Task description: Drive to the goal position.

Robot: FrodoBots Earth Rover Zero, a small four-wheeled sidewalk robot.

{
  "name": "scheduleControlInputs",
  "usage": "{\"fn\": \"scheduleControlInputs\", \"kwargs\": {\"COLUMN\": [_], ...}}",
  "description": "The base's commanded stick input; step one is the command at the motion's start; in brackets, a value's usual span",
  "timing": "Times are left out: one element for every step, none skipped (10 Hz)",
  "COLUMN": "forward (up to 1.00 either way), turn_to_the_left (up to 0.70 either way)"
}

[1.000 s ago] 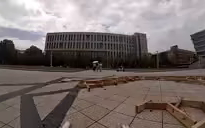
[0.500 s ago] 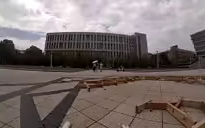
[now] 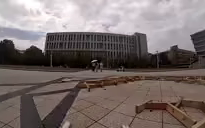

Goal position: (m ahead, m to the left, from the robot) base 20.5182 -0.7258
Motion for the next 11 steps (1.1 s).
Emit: {"fn": "scheduleControlInputs", "kwargs": {"forward": [0.06,0.06,0.06,0.06,0.06,0.06,0.06,0.06,0.06,0.06,0.06], "turn_to_the_left": [0.00,0.00,0.01,0.00,0.00,0.00,0.01,0.00,0.01,0.01,0.01]}}
